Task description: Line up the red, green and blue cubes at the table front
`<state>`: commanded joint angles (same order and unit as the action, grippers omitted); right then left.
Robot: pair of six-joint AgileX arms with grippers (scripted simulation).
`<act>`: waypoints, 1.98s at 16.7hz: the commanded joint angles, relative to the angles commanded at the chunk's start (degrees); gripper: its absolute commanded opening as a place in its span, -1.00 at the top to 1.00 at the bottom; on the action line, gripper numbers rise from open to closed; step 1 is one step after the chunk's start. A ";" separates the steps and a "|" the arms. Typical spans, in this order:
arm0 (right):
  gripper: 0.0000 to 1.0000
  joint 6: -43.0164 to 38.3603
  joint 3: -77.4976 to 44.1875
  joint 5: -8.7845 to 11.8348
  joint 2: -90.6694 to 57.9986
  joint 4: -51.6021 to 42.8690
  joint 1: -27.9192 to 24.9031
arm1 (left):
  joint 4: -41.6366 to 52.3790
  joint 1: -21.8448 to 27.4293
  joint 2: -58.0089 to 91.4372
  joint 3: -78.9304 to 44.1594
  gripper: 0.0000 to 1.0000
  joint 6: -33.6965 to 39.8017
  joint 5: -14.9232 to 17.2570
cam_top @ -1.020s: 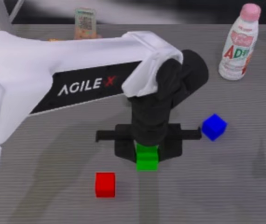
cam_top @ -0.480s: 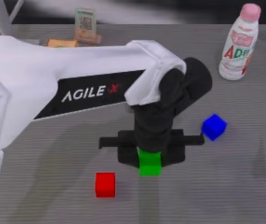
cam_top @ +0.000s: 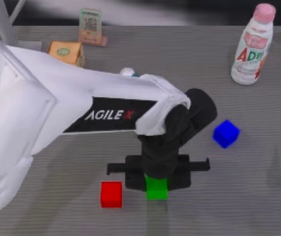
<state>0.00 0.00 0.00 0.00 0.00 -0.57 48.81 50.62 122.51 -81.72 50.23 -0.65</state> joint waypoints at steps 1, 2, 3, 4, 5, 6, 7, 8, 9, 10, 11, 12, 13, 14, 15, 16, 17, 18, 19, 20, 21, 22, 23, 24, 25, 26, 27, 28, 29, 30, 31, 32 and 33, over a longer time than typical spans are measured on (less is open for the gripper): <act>-1.00 0.00 0.00 0.00 0.00 0.00 0.00 | 0.00 0.00 0.00 0.00 1.00 0.00 0.00; -1.00 0.00 0.00 0.00 0.00 0.00 0.00 | 0.00 0.00 0.00 0.00 1.00 0.00 0.00; -1.00 0.00 0.00 0.00 0.00 0.00 0.00 | 0.00 0.00 0.00 0.00 0.85 0.00 0.00; -1.00 0.00 0.00 0.00 0.00 0.00 0.00 | 0.00 0.00 0.00 0.00 0.70 0.00 0.00; -1.00 0.00 0.00 0.00 0.00 0.00 0.00 | 0.00 0.00 0.00 0.00 0.55 0.00 0.00; -1.00 0.00 0.00 0.00 0.00 0.00 0.00 | 0.00 0.00 0.00 0.00 0.40 0.00 0.00; -1.00 0.00 0.00 0.00 0.00 0.00 0.00 | 0.00 0.00 0.00 0.00 0.25 0.00 0.00; -1.00 0.00 0.00 0.00 0.00 0.00 0.00 | 0.00 0.00 0.00 0.00 0.10 0.00 0.00; -1.00 0.00 0.00 0.00 0.00 0.00 0.00 | 0.00 0.00 0.00 0.00 -0.06 0.00 0.00; -1.00 0.00 0.00 0.00 0.00 0.00 0.00 | 0.00 0.00 0.00 0.00 -0.21 0.00 0.00; -1.00 0.00 0.00 0.00 0.00 0.00 0.00 | 0.00 0.00 0.00 0.00 -0.36 0.00 0.00; -1.00 0.00 0.00 0.00 0.00 0.00 0.00 | 0.00 0.00 0.00 0.00 -0.51 0.00 0.00; -1.00 0.00 0.00 0.00 0.00 0.00 0.00 | 0.00 0.00 0.00 0.00 -0.66 0.00 0.00; -1.00 0.00 0.00 0.00 0.00 0.00 0.00 | 0.00 0.00 0.00 0.00 -0.81 0.00 0.00; -1.00 0.00 0.00 0.00 0.00 0.00 0.00 | 0.00 0.00 0.00 0.00 -0.96 0.00 0.00; -1.00 0.00 0.00 0.00 0.00 0.00 0.00 | 0.00 0.00 0.00 0.00 -1.00 0.00 0.00; -1.00 0.00 0.00 0.00 0.00 0.00 0.00 | 0.00 0.00 0.00 0.00 -1.00 0.00 0.00; -1.00 0.00 0.00 0.00 0.00 0.00 0.00 | 0.00 0.00 0.00 0.00 -1.00 0.00 0.00; -1.00 0.00 0.00 0.00 0.00 0.00 0.00 | 0.00 0.00 0.00 0.00 -1.00 0.00 0.00; -1.00 0.00 0.00 0.00 0.00 0.00 0.00 | 0.00 0.00 0.00 0.00 -1.00 0.00 0.00; -1.00 0.00 0.00 0.00 0.00 0.00 0.00 | 0.00 0.00 0.00 0.00 -1.00 0.00 0.00; -1.00 0.00 0.00 0.00 0.00 0.00 0.00 | 0.00 0.00 0.00 0.00 -1.00 0.00 0.00; -1.00 0.00 0.00 0.00 0.00 0.00 0.00 | 0.00 0.00 0.00 0.00 -1.00 0.00 0.00; -1.00 0.00 0.00 0.00 0.00 0.00 0.00 | 0.01 -0.03 -0.04 -0.01 -1.00 0.00 0.00; -1.00 0.00 0.00 0.00 0.00 0.00 0.00 | 0.20 -0.03 -0.09 -0.16 -1.00 0.01 0.00; -1.00 0.00 0.00 0.00 0.00 0.00 0.00 | 1.00 -0.05 -0.33 -0.75 -1.00 0.07 0.01; -1.00 0.00 0.00 0.00 0.00 0.00 0.00 | 2.39 -0.17 -0.79 -1.63 -1.00 0.19 0.01; -1.00 0.00 0.00 0.00 0.00 0.00 0.00 | 4.25 -0.35 -1.41 -2.73 -1.00 0.31 0.02; -1.00 0.00 0.00 0.00 0.00 0.00 0.00 | 6.47 -0.51 -2.18 -3.95 -1.00 0.38 0.02; -1.00 0.00 0.00 0.00 0.00 0.00 0.00 | 8.79 -0.62 -2.99 -5.23 -1.00 0.40 0.01; -1.00 0.00 0.00 0.00 0.00 0.00 0.00 | 10.89 -0.72 -3.81 -6.45 -1.00 0.39 0.00; -1.00 0.00 0.00 0.00 0.00 0.00 0.00 | 12.49 -0.82 -4.56 -7.49 -1.00 0.36 -0.02; -1.00 0.00 0.00 0.00 0.00 0.00 0.00 | 13.52 -0.91 -5.14 -8.22 -1.00 0.32 -0.04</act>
<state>0.00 0.00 0.00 0.00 0.00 -0.57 62.33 49.71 117.37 -89.93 50.55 -0.69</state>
